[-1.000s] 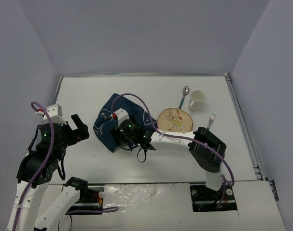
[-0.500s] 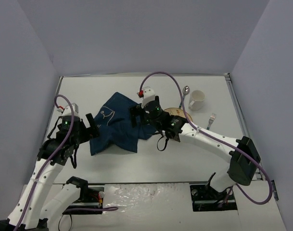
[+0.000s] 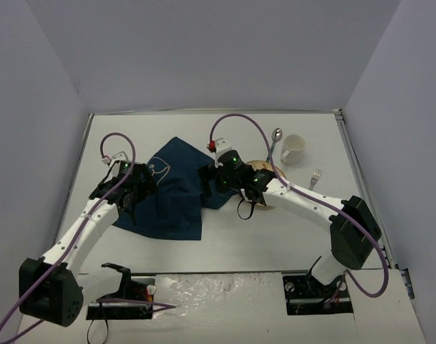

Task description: Set the dinner table for one person

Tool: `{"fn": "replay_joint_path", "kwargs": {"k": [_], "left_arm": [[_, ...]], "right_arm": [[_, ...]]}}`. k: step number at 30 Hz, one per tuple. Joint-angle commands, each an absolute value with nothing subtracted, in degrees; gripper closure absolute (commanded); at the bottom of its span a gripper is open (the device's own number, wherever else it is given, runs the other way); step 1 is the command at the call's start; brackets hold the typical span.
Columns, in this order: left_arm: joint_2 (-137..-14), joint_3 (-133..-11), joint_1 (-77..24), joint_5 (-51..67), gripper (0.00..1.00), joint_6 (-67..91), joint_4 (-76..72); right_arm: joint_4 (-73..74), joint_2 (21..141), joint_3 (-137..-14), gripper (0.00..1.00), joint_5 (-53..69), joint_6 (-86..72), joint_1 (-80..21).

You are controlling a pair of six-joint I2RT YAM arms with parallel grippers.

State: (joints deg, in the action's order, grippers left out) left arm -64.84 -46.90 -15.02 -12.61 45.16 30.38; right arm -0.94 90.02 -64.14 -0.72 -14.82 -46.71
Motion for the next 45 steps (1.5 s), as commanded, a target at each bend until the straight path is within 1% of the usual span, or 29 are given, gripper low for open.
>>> {"fn": "replay_joint_path", "kwargs": {"k": [1,3,6,13,15,17,19,20,21,23,27,28,30,32,34,36,39,42,45], "left_arm": [[-66.60,-44.12,-14.68,-17.77,0.03,57.69,27.89],[-67.80,-43.72,-14.63,-20.13,0.03,61.17,30.10],[-69.67,-43.29,-14.59,-21.78,0.03,61.87,29.97],[-80.01,-45.06,-14.42,-19.50,0.03,60.84,24.37],[-81.92,-45.92,-14.08,-19.69,0.05,59.96,24.40],[-83.27,-46.26,-13.17,-19.82,0.15,59.05,24.43],[-84.55,-46.39,-12.01,-20.07,0.29,57.18,23.31],[-85.13,-46.88,-11.55,-20.36,0.41,56.02,22.83],[-85.65,-47.63,-11.17,-20.74,0.54,54.79,22.49],[-87.61,-49.57,-10.11,-21.53,0.72,51.41,21.89],[-91.83,-55.47,-7.68,-22.18,0.96,40.13,19.38],[-93.49,-57.36,-7.12,-22.26,1.00,37.85,18.89],[-97.31,-60.66,-5.16,-21.27,1.00,34.35,18.52],[-101.33,-63.77,-2.88,-15.31,1.00,32.83,17.10],[-104.14,-66.54,-1.68,-13.59,1.00,32.36,17.49],[-108.33,-71.98,-0.39,-11.24,1.00,31.31,18.55],[-109.35,-77.28,-0.26,-8.58,0.99,30.11,19.34],[-105.43,-78.43,-0.26,-6.59,0.92,30.57,19.10],[-100.24,-76.31,-0.26,-7.01,0.68,30.50,19.03]], "right_arm": [[-2.64,89.24,-64.31,0.00,3.00,-13.36,-46.23],[-2.64,89.17,-64.25,0.00,3.72,-13.41,-46.23],[-2.64,89.60,-64.34,0.00,4.46,-13.36,-46.23],[-2.46,91.46,-64.95,0.00,4.65,-12.68,-46.31],[-2.41,91.83,-64.92,0.00,4.66,-12.41,-46.23],[-2.44,92.00,-65.22,0.00,4.86,-11.83,-46.23],[-2.46,92.23,-65.44,0.00,4.92,-11.41,-46.23],[-2.46,92.28,-65.57,0.00,4.83,-11.16,-46.23],[-2.46,92.28,-65.71,0.00,4.69,-10.88,-46.23],[-2.46,92.46,-66.09,0.00,4.48,-9.94,-46.23],[-2.40,92.67,-66.89,0.00,4.19,-9.19,-46.23],[-2.32,92.78,-67.08,0.00,4.25,-9.03,-46.20],[-2.14,92.90,-67.56,0.00,4.31,-8.56,-46.14],[-1.87,92.99,-67.92,0.00,4.48,-8.17,-46.14],[-1.60,92.97,-68.25,0.00,4.50,-7.79,-46.14],[-1.14,92.81,-68.62,0.00,4.57,-7.49,-46.11],[-0.76,92.31,-69.22,0.00,4.48,-7.02,-46.03],[-0.26,91.80,-69.61,0.00,4.37,-6.59,-45.97],[-0.26,91.15,-69.35,0.00,4.04,-6.50,-45.88]]}}
